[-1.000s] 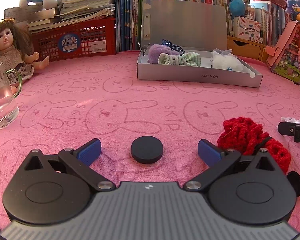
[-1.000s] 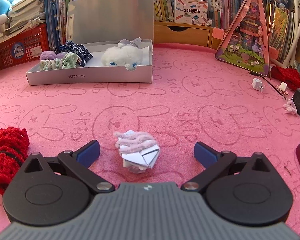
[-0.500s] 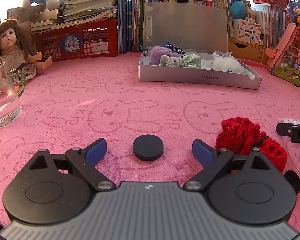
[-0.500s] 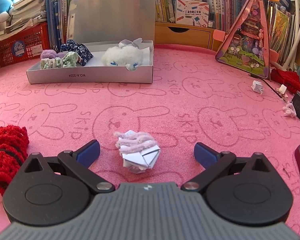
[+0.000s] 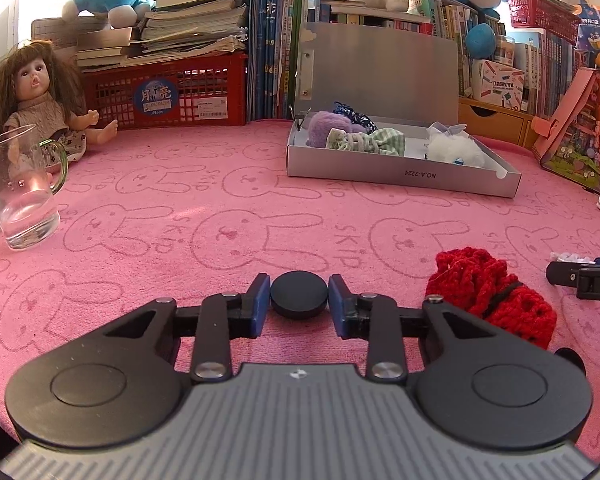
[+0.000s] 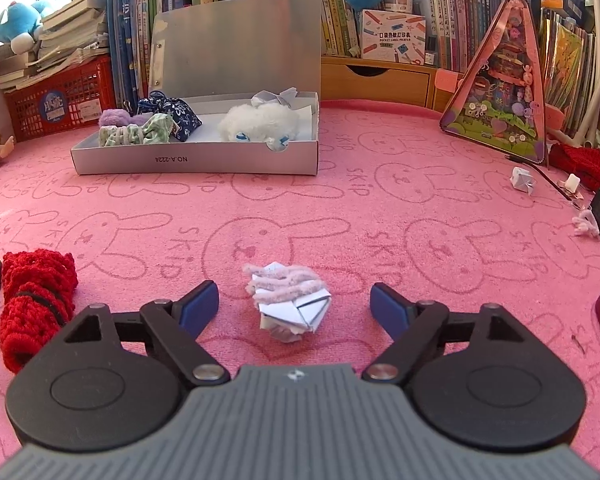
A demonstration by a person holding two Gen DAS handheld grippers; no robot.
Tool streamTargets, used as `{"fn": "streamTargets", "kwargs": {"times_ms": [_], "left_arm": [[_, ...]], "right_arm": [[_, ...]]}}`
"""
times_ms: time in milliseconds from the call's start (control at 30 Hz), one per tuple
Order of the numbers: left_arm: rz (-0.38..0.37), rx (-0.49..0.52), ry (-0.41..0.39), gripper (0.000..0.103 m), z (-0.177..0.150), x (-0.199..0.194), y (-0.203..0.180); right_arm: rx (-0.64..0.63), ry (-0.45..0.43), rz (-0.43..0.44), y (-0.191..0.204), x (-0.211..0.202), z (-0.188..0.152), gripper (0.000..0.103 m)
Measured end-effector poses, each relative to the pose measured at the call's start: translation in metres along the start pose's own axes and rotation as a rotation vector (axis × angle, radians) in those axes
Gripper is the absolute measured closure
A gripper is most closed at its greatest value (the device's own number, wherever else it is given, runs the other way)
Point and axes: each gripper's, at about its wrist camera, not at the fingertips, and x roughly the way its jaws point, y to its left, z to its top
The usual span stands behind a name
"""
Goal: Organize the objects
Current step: 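Close the left gripper on the black lid while the right closes on the paper bundle, then carry the black lid and paper bundle over the silver box with both grippers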
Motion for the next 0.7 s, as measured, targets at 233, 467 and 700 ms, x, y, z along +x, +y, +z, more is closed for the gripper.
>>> {"fn": "streamTargets", "kwargs": {"times_ms": [233,467,700], "left_arm": [[0.013,0.015,0.013,0.066,-0.003,0.004,-0.003],[0.011,0.001,0.011,0.065,-0.003,0.005,-0.002],[0.003,-0.025,-0.008,0.066,0.000,0.002,0.003]], "right_arm": [[-0.034,-0.021,0.018,0.004,-0.006,-0.003,0.057],[-0.024,-0.037,0.046,0.002,-0.010,-0.005,0.063],[0.012,-0.076,0.117,-0.006,-0.017,-0.007,0.063]]}}
